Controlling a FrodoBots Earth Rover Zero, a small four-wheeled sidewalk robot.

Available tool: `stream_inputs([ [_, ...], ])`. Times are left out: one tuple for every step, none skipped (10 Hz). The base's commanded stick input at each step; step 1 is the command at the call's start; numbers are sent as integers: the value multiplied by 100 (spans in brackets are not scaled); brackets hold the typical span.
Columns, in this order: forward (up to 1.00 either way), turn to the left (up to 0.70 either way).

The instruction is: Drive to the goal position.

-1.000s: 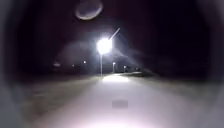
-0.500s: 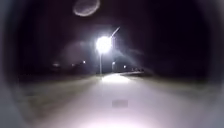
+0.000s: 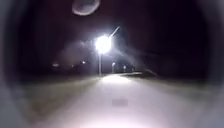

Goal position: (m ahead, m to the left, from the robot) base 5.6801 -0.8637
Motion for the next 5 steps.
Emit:
stream_inputs([
  [70,0],
  [70,0],
  [70,0],
  [70,0],
  [70,0],
])
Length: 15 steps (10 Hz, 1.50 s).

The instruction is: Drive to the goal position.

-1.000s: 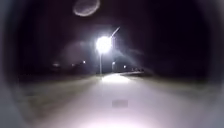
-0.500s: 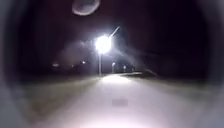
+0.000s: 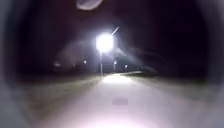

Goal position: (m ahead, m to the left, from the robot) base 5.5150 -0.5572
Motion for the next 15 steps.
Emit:
stream_inputs([
  [70,0],
  [70,0],
  [70,0],
  [70,0],
  [70,7],
  [70,14],
  [70,14],
  [70,14],
  [70,0],
  [70,0],
  [70,0],
  [70,0],
  [70,0],
  [70,0],
  [70,0],
])
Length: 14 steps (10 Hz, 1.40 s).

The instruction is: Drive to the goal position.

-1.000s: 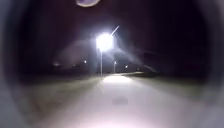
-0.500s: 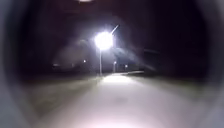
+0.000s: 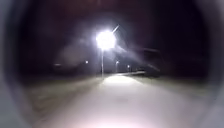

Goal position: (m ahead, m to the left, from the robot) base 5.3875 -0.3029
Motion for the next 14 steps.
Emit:
stream_inputs([
  [70,0],
  [70,0],
  [70,0],
  [70,0],
  [70,0],
  [70,0],
  [70,0],
  [70,0],
  [70,0],
  [70,0],
  [70,0],
  [70,0],
  [70,0],
  [70,0],
])
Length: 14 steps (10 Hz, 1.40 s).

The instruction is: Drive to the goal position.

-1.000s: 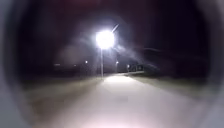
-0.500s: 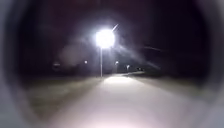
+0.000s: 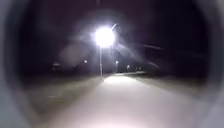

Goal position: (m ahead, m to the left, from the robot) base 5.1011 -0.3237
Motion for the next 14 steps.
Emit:
stream_inputs([
  [70,0],
  [70,0],
  [70,0],
  [70,0],
  [70,0],
  [70,0],
  [70,0],
  [70,0],
  [70,0],
  [70,0],
  [70,0],
  [70,0],
  [70,0],
  [70,0],
])
